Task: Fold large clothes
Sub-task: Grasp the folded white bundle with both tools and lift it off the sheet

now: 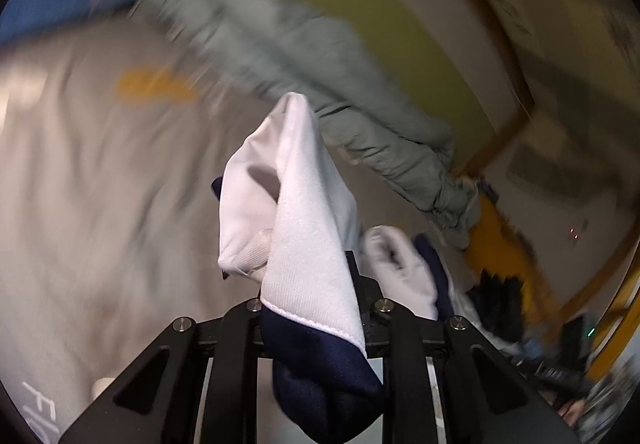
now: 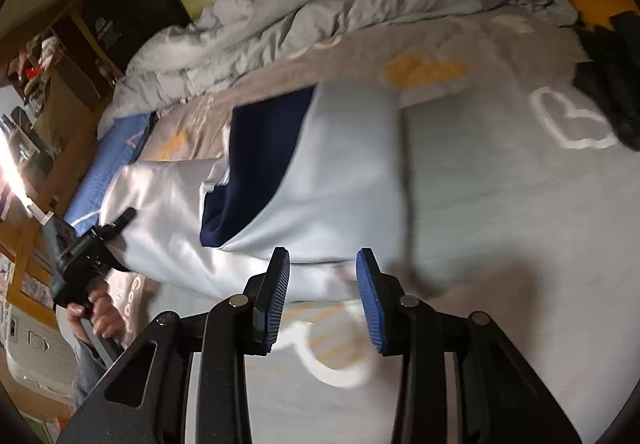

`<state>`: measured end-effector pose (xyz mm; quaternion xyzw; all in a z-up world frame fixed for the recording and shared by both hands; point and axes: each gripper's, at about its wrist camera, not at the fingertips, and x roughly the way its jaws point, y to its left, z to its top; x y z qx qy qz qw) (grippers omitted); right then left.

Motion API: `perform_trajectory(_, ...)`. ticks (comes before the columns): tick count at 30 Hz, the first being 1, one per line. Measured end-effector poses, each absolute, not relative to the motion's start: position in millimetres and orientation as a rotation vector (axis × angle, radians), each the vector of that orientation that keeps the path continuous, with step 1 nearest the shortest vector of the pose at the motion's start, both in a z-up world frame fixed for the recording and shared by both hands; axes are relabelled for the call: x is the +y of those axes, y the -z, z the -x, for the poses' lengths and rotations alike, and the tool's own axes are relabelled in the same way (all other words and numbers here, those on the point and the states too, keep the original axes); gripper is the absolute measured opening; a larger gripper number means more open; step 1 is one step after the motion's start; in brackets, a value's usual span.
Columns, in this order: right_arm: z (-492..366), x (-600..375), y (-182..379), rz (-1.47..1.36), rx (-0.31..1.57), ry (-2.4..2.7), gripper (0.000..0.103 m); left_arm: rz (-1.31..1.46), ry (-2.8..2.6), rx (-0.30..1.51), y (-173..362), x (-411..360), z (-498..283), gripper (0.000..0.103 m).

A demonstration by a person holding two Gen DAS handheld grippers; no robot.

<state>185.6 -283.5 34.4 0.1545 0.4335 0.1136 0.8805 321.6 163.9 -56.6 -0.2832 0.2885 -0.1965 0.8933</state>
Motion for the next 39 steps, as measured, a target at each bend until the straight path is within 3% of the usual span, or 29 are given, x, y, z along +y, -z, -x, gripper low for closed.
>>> perform_trajectory(4, -182.1, -328.9, -40.3, -0.316, 0.841, -0.148, 0.036, 0.531, 0.399, 0.593, 8.3, 101.7, -321.1, 0.02)
perform_trajectory(9, -186.3, -382.3, -11.2, -0.543, 0.895, -0.157, 0.036, 0.326, 0.498, 0.592, -25.4, -18.6, -329.8, 0.02)
perform_trajectory(11, -188.7, -396.2, 1.6, -0.641, 0.945, -0.21, 0.036, 0.278, 0.534, 0.61, -18.6, -65.4, -328.0, 0.02)
perform_trajectory(16, -178.5, -401.7, -16.5, -0.418, 0.851, -0.052, 0.036, 0.222, 0.586, 0.677, 22.6, -134.2, -326.7, 0.02)
perform_trajectory(20, -176.0, -420.7, -23.4, -0.492, 0.833, -0.107, 0.038, 0.048, 0.573, 0.677, 53.8, -171.8, -311.0, 0.02)
perform_trajectory(25, -174.5, -421.2, -26.7, -0.454, 0.816, -0.082, 0.039, 0.085, 0.583, 0.672, 55.0, -160.6, -304.5, 0.021)
perform_trajectory(29, -173.5, -419.0, -28.9, -0.447, 0.781, -0.081, 0.039, 0.2, 0.698, 0.684, 43.3, -140.2, -290.8, 0.048)
perform_trajectory(31, -171.5, -418.2, -31.7, -0.426, 0.755, -0.066, 0.039, 0.187, 0.721, 0.658, 33.7, -131.9, -273.9, 0.052)
perform_trajectory(33, -169.8, -416.5, -34.0, -0.417, 0.734, -0.065, 0.039, 0.172, 0.717, 0.604, 21.4, -119.0, -249.9, 0.064)
perform_trajectory(39, -159.9, -396.7, -47.0, -0.367, 0.655, -0.131, 0.039, 0.217, 0.519, 0.482, -1.1, -47.8, -227.4, 0.068)
